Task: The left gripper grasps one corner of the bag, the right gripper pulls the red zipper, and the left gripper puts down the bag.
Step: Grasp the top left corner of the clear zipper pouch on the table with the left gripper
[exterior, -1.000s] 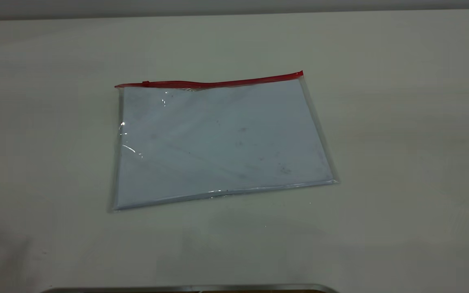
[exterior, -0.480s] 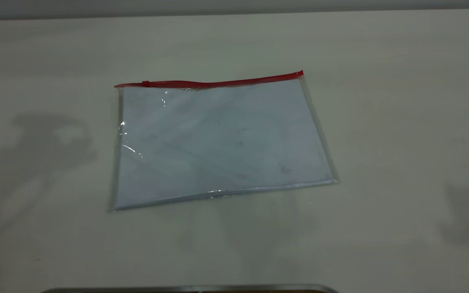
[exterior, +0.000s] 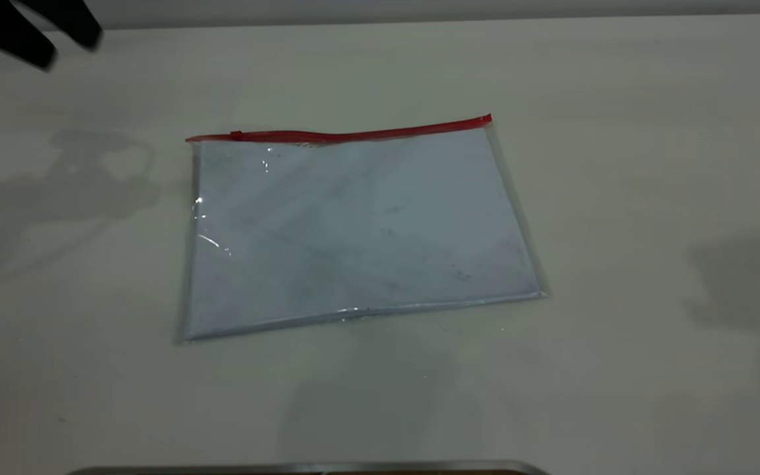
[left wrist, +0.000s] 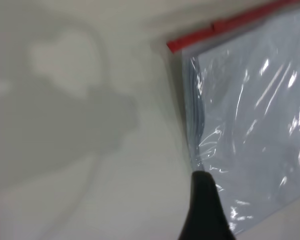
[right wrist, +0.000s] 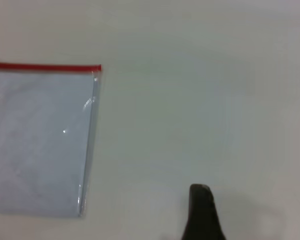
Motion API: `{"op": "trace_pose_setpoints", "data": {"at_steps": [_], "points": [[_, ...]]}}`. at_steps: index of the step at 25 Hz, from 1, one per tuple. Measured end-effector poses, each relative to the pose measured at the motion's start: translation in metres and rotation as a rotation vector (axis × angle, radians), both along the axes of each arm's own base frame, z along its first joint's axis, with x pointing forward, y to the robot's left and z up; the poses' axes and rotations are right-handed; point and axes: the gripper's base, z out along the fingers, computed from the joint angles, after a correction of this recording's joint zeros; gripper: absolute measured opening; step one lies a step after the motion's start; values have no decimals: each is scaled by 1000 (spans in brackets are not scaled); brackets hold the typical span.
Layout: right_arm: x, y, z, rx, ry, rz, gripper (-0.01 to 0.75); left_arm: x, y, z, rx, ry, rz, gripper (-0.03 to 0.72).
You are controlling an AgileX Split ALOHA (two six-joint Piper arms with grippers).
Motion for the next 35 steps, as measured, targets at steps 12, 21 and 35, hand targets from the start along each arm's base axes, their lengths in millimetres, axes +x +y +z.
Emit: {"op": "trace_pose_setpoints", "data": {"at_steps": [12, 21, 35], "points": [[23, -2, -33, -6, 82, -10, 578, 8, -12, -107, -186, 5, -41, 581], [25, -2, -36, -6, 88, -12, 578, 12, -19, -144, -287, -94, -30, 581], [25, -2, -36, -6, 85, -13, 578, 8, -27, -165, -410, -114, -18, 434]]}}
